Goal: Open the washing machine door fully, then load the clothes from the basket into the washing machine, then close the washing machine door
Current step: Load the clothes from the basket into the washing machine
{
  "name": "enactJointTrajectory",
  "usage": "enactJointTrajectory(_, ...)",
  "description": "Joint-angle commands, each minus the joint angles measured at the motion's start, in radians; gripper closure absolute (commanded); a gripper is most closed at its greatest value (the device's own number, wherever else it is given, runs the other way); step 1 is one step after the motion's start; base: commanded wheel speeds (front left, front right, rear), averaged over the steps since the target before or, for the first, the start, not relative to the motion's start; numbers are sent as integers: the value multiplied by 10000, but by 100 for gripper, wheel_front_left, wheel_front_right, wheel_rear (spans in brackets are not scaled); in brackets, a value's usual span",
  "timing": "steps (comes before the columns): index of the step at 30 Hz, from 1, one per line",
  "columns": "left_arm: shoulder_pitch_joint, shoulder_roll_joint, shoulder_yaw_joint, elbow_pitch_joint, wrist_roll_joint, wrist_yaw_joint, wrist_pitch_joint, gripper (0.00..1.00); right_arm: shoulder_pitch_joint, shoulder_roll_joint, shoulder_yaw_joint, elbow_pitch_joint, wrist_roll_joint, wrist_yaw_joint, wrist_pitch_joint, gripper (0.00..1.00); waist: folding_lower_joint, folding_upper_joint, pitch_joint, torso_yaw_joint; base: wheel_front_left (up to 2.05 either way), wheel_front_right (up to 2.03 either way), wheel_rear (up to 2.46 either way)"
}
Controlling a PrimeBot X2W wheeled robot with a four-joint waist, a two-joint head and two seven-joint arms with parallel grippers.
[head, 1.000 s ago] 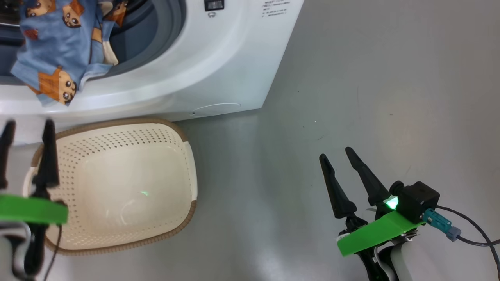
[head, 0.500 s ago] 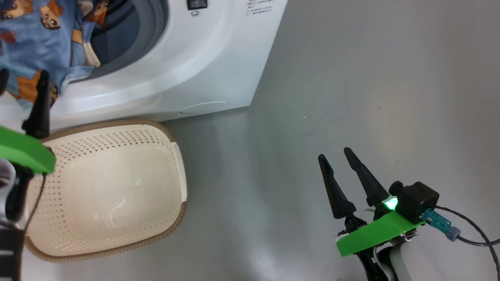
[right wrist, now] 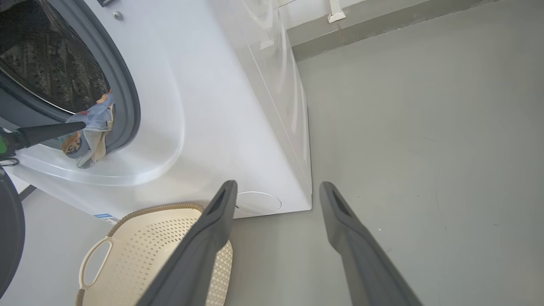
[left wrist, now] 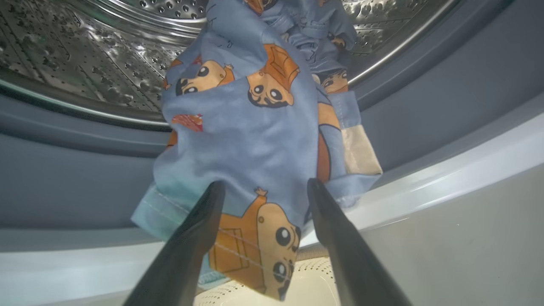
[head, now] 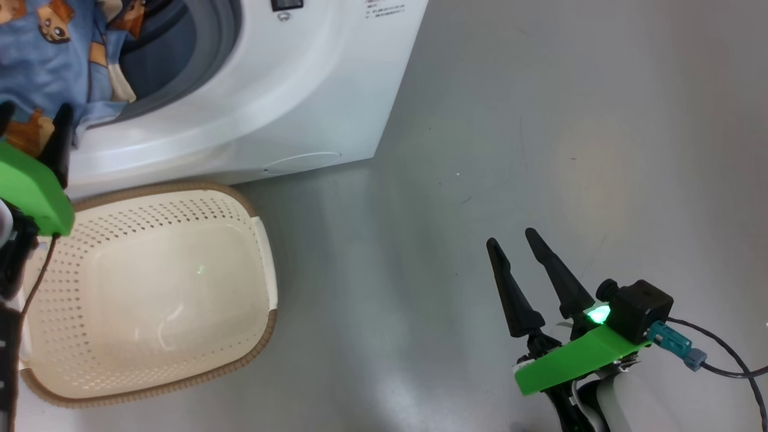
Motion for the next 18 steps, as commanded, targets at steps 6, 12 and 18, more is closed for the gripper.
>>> enactJointTrajectory(6, -579, 461, 193, 554, -27, 199, 787, 0, 236, 24, 326, -219, 97, 29, -74, 0, 0, 0, 81, -124, 0, 0, 0)
enactJointTrajectory(12, -1167, 472, 99, 1121, -36, 369, 1184, 0, 251, 24, 427, -226, 136, 29, -74, 0, 0, 0, 153, -219, 0, 0, 0)
enactJointTrajectory(18, -1455, 498, 6, 1643, -96, 373, 1431, 0, 197, 24, 541, -213, 206, 29, -74, 0, 0, 0, 288, -327, 0, 0, 0)
